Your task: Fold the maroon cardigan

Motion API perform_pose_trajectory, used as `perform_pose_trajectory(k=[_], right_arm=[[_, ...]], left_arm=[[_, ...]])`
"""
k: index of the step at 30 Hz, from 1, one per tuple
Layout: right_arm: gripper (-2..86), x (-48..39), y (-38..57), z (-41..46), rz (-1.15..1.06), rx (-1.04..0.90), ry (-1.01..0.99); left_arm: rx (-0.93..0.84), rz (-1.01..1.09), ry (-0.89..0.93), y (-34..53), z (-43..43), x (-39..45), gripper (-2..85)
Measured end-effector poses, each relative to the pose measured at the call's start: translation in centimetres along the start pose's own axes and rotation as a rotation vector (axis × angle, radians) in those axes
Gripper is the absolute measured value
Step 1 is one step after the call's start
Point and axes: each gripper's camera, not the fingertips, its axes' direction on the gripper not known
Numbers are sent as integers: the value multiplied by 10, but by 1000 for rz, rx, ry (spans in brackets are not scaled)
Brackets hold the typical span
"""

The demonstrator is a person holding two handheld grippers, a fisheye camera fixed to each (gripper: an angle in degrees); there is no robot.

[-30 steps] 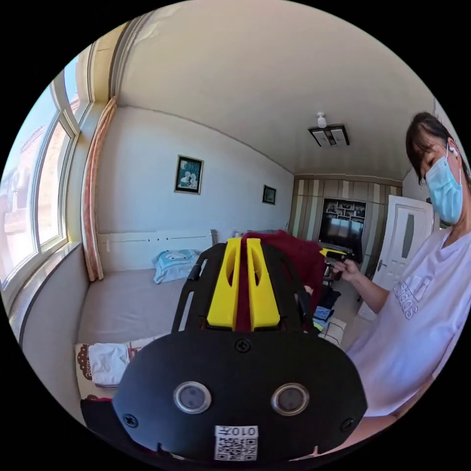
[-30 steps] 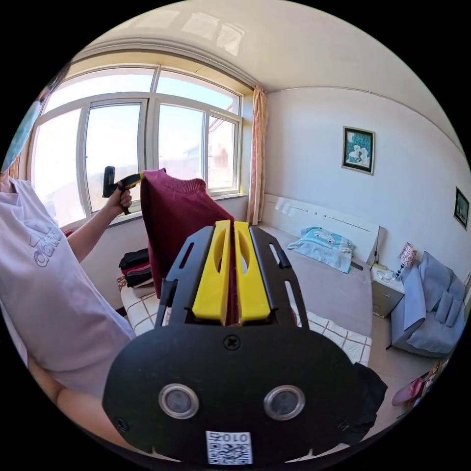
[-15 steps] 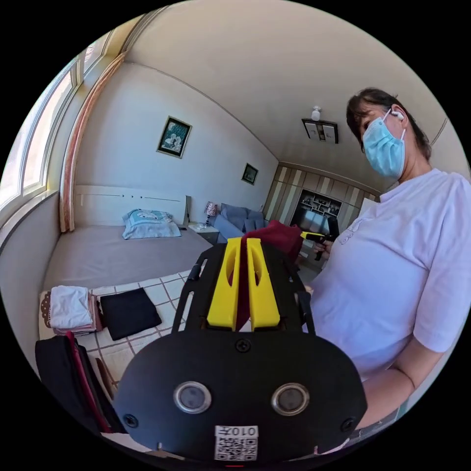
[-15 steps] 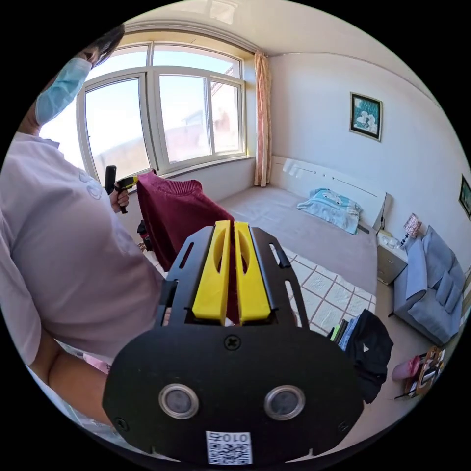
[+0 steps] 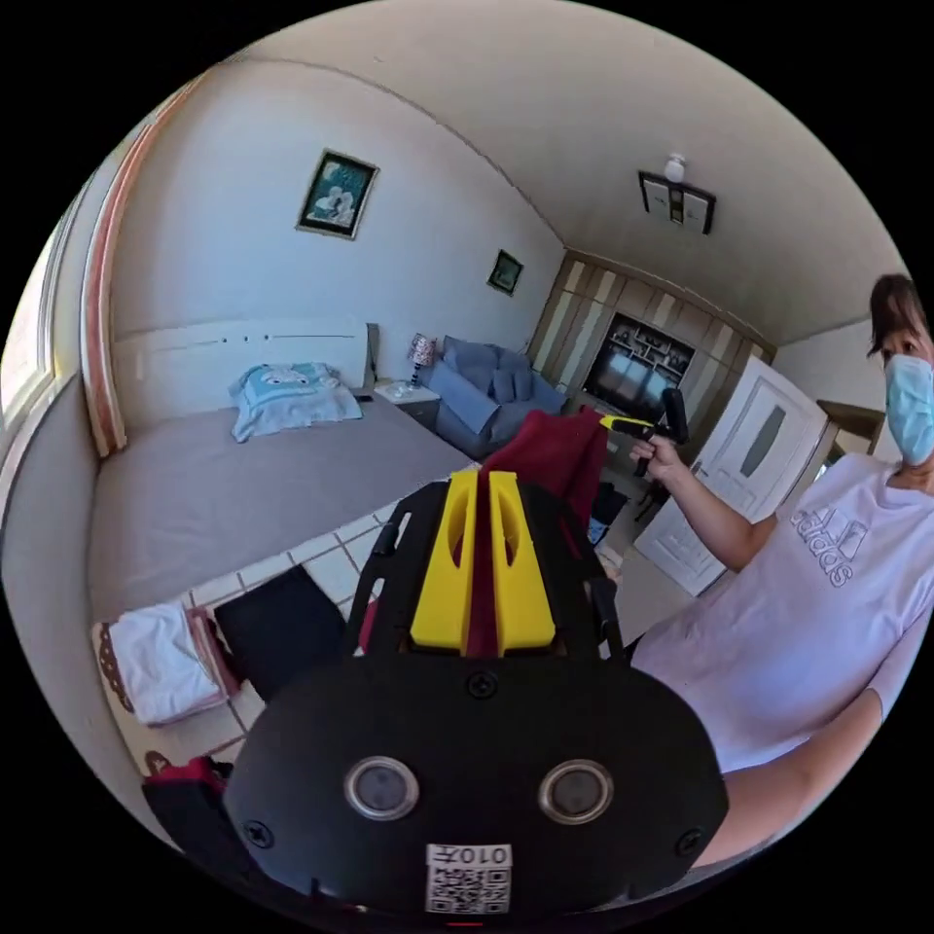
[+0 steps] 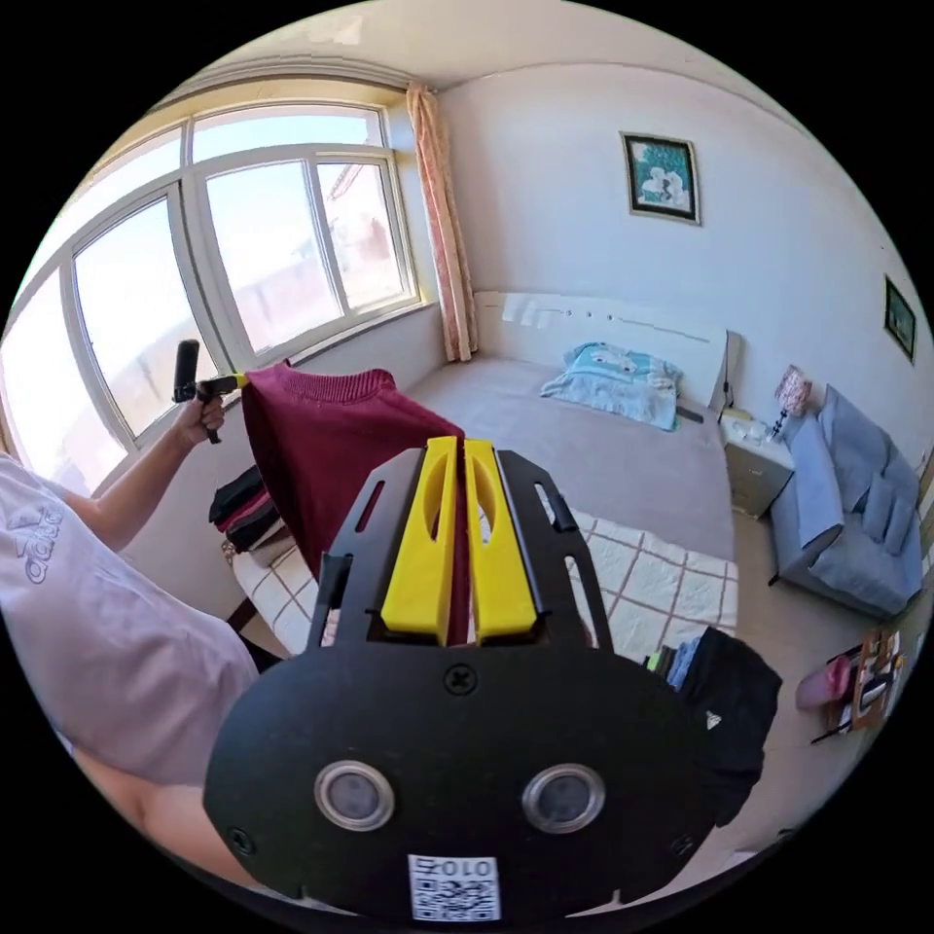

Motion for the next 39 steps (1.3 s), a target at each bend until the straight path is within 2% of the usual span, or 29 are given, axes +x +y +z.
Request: perform_pose_trajectory(k=[4, 6, 11, 16, 23, 28, 34, 39], right_arm=[[13, 1, -43, -18, -146, 35, 85], [13, 5, -45, -8, -182, 11, 80], [13, 37, -23, 90, -92, -250, 19], [14, 67, 16, 194, 75, -445, -46], [14, 76, 67, 321, 179, -759, -95], [15, 65, 60, 339, 89, -856, -94], [21, 67, 37, 334, 70, -843, -126], [23, 58, 27, 364, 92, -930, -136]], left_arm=[[-110, 276, -106, -34, -30, 26, 0], [-166, 317, -109, -24, -32, 24, 0], [-360, 204, -89, 56, 2, -21, 0], [-522, -10, -72, 184, 50, -75, 0], [-783, -174, -98, 335, 85, -101, 1], [-892, -211, -124, 395, 66, -91, 2], [-952, -142, -103, 421, 23, -76, 4], [-997, -186, -149, 443, -2, -74, 4]])
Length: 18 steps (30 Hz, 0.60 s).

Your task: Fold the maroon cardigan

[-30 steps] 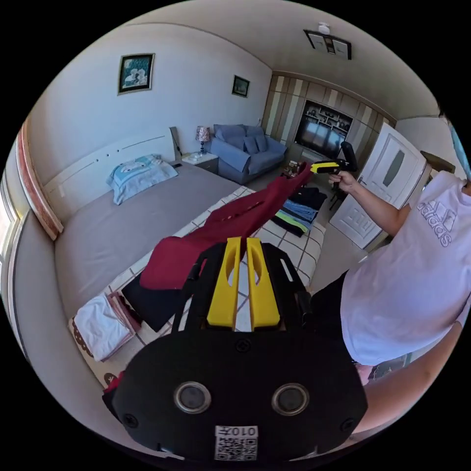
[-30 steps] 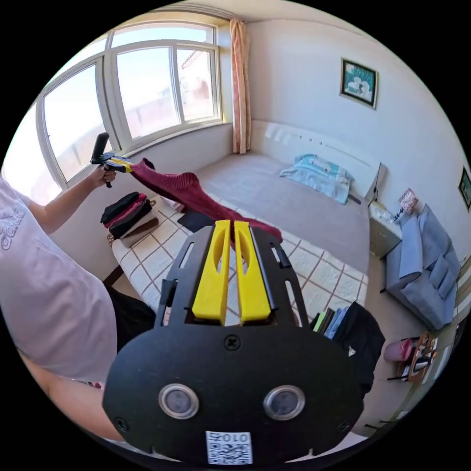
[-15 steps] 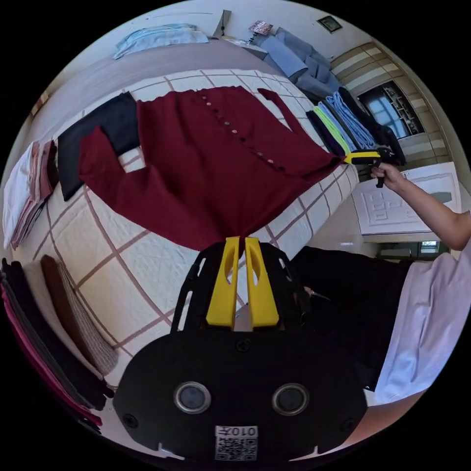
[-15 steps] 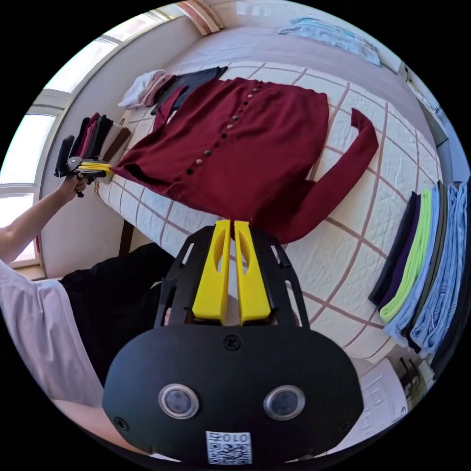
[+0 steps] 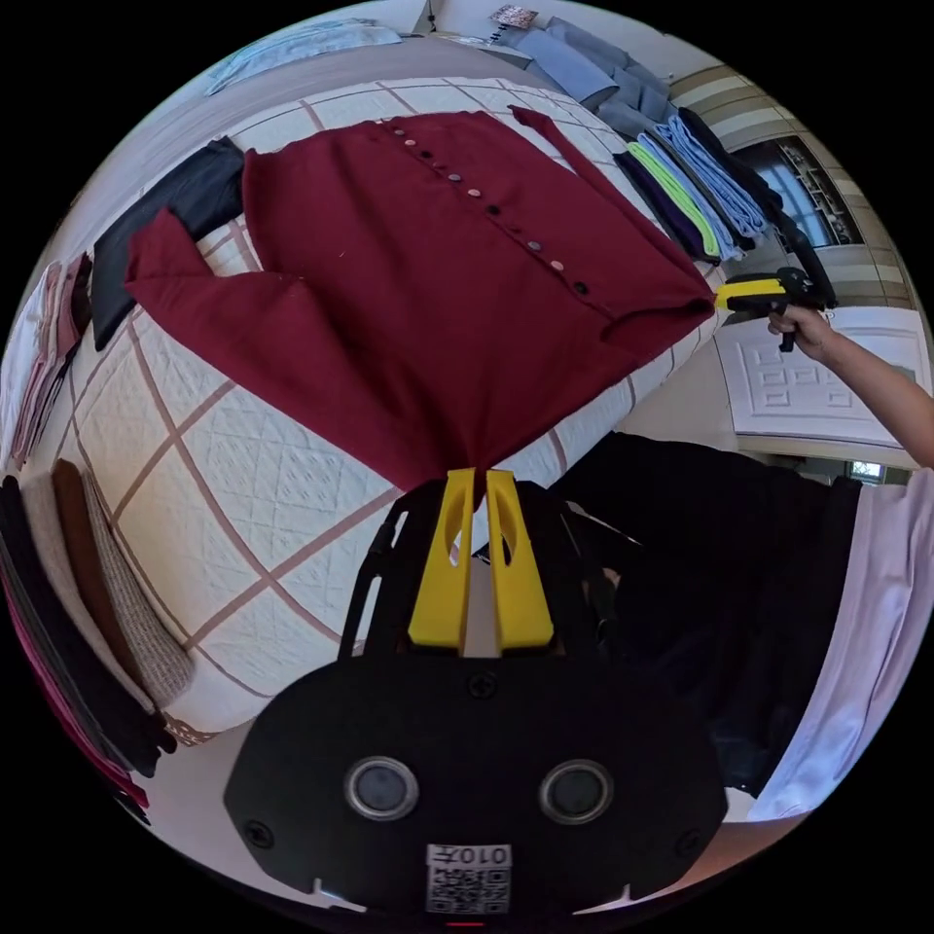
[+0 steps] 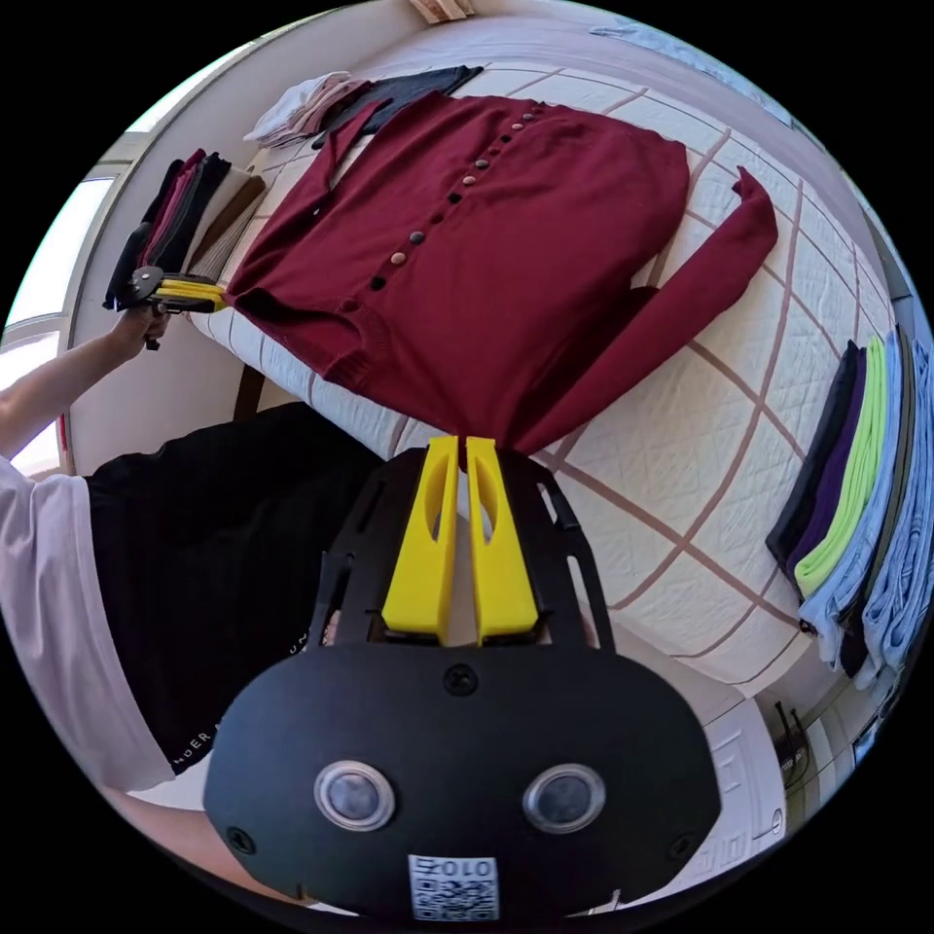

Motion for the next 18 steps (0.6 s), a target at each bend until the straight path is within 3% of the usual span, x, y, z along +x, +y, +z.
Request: perform_pose_trajectory(k=[9, 18], right_arm=[[21, -16, -56, -10, 15, -99, 5], [36, -31, -103, -4, 157, -230, -112]], left_arm=[[-23, -61, 4, 54, -16, -16, 5], [-23, -168, 98, 95, -28, -40, 18]])
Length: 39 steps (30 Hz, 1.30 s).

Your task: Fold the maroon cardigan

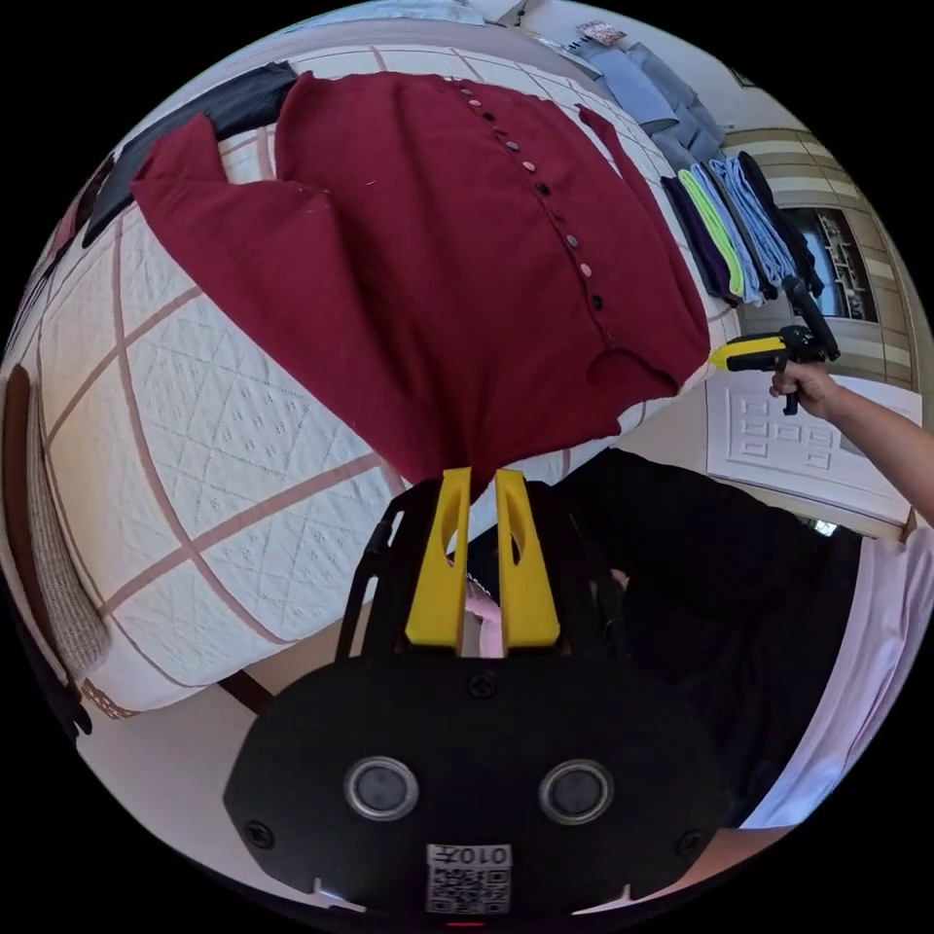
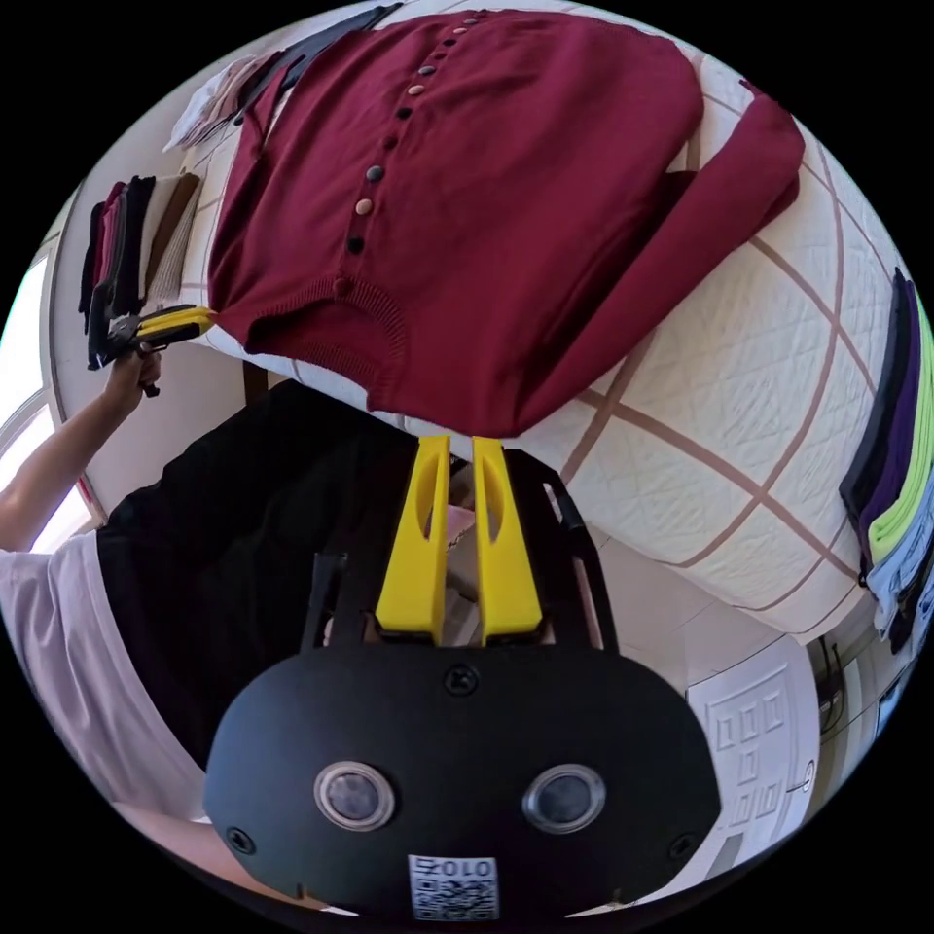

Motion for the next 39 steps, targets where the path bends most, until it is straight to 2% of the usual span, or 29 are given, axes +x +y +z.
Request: perform_pose_trajectory(k=[3, 6, 9, 11, 13, 17, 21, 23, 27, 29, 31, 33, 36, 38, 39], right_arm=[[36, -15, 0, -5, 9, -59, -46], [31, -37, 0, -25, 22, -16, -82], [34, -84, -15, -67, -73, 149, -30], [48, -138, -45, -105, -226, 376, -26], [52, -181, -82, -121, -350, 470, -16], [49, -279, -217, -118, -516, 289, -13], [79, -363, -319, -122, -564, 291, 44], [108, -409, -372, -126, -521, 314, 110], [111, -450, -424, -115, -418, 282, 230], [83, -459, -441, -93, -354, 208, 312], [57, -458, -445, -78, -323, 128, 335], [44, -458, -435, -79, -311, 154, 347], [39, -458, -401, -102, -387, 217, 222], [38, -459, -347, -143, -713, 307, -169], [38, -458, -331, -153, -816, 311, -281]], left_arm=[[44, -29, 86, 21, -16, -11, 16], [15, -43, 153, 50, -28, -22, 8], [-20, -36, 188, 84, -38, -29, 1], [34, -57, 199, 103, -55, -37, -1], [196, -98, 197, 125, -94, -48, -1], [387, -127, 116, 146, -153, -54, -2], [468, -155, 36, 169, -192, -47, -2], [494, -175, 8, 182, -202, -41, -2], [536, -237, -4, 210, -216, -31, -1], [563, -272, 9, 219, -223, -31, 0], [599, -296, 16, 226, -233, -31, 2], [604, -295, 23, 226, -241, -32, 5], [628, -260, 41, 223, -257, -33, 20], [669, -212, 116, 220, -268, -35, 36], [698, -192, 197, 216, -275, -40, 48]])
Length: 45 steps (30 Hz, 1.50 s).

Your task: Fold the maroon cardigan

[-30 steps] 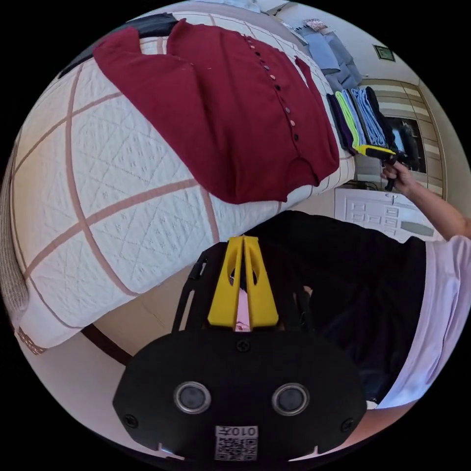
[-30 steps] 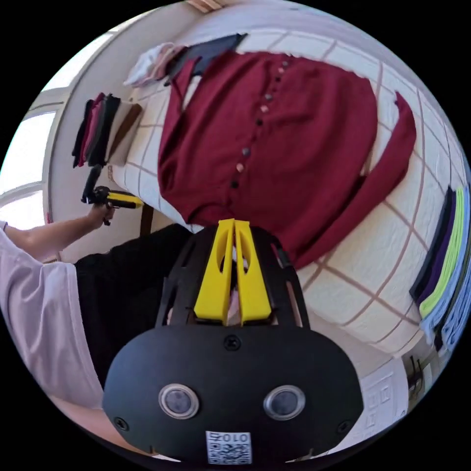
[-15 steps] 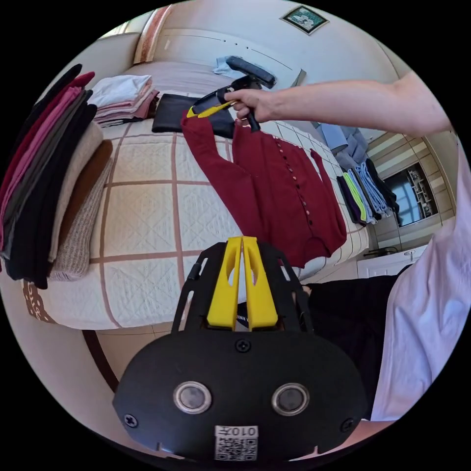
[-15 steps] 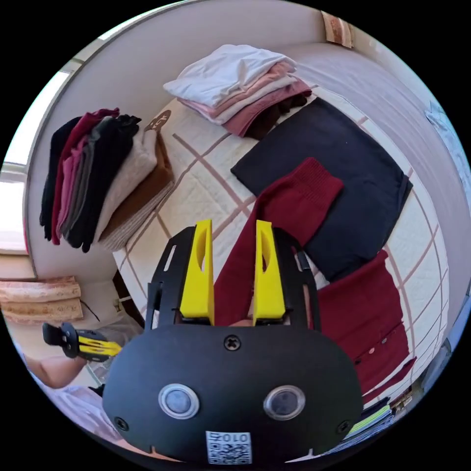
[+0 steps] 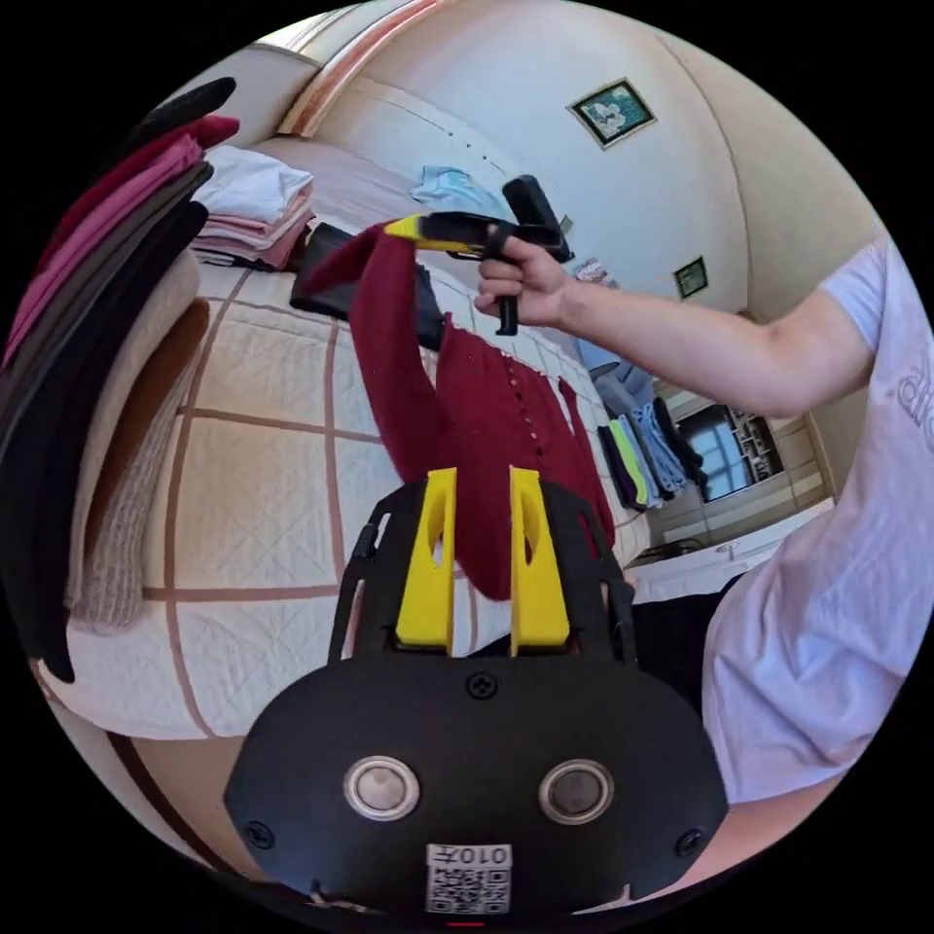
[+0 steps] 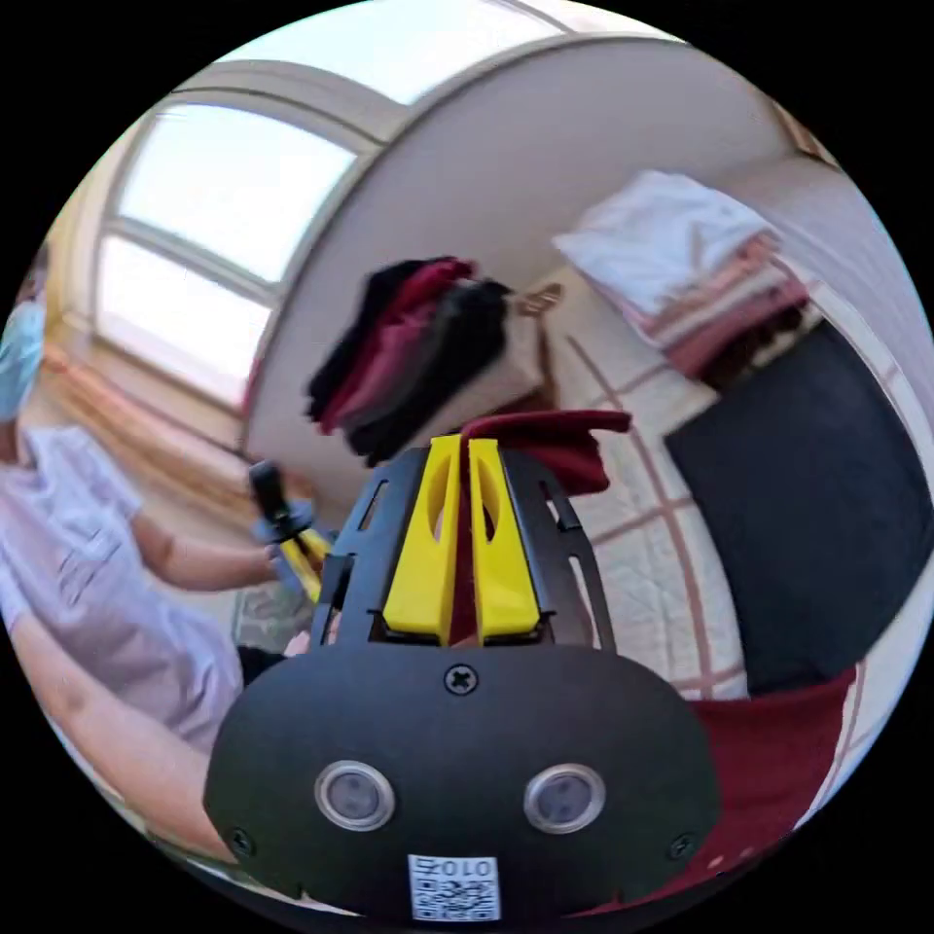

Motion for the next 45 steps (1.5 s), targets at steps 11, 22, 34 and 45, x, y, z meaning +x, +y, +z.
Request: perform_pose_trajectory(k=[11, 22, 34, 45], right_arm=[[38, -130, 97, -123, -436, 37, -545], [38, -181, 145, -117, -330, -41, -545], [38, -193, 197, -104, -214, -29, -630], [39, -188, 210, -106, -170, -43, -598]], left_arm=[[162, 136, 304, -15, -36, 60, 132], [69, 532, -254, -26, -55, 212, 150], [27, 835, -397, -33, -5, 270, 140], [113, 1106, -280, -45, -28, 329, 108]])
